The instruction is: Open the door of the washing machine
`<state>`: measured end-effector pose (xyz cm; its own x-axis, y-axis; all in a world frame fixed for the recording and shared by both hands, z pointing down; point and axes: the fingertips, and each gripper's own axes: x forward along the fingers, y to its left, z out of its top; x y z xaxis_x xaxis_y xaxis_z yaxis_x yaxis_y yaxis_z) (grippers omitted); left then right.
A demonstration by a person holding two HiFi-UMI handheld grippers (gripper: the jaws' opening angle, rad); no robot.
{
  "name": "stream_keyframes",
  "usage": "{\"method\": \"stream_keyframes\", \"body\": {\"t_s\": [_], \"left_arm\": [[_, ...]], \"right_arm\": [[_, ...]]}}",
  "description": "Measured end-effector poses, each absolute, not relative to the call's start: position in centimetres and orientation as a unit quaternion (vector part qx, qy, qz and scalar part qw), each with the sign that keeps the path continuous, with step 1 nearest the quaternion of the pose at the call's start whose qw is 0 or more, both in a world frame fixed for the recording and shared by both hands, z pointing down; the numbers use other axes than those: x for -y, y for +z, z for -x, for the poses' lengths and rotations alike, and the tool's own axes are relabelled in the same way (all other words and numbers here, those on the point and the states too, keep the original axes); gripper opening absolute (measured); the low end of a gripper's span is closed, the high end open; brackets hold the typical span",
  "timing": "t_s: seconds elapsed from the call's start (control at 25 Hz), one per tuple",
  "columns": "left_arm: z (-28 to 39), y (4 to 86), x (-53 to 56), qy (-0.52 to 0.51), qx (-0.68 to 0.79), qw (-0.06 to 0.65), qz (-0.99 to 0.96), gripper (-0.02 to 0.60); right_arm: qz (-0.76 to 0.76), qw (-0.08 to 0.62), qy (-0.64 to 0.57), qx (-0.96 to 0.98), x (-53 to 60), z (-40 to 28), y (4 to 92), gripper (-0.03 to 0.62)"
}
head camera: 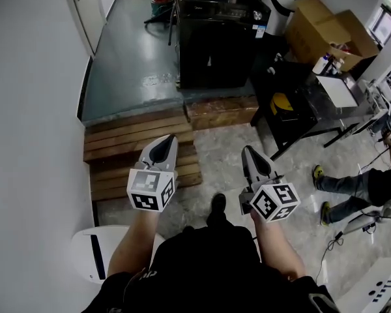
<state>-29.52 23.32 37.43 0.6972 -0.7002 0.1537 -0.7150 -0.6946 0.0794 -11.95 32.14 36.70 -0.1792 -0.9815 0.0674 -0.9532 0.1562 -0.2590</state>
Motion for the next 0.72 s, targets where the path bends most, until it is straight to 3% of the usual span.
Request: {"method": "stream_keyframes", "body": {"t_s": [0.72], "left_arm": [[16.3,40.0,-11.0,0.083,0.398,0.086,-0.909,0.008]], "right_arm": [[0.585,0.016,-0.139,-0.799,-18.1,3.8,39.9,-0.005]]}}
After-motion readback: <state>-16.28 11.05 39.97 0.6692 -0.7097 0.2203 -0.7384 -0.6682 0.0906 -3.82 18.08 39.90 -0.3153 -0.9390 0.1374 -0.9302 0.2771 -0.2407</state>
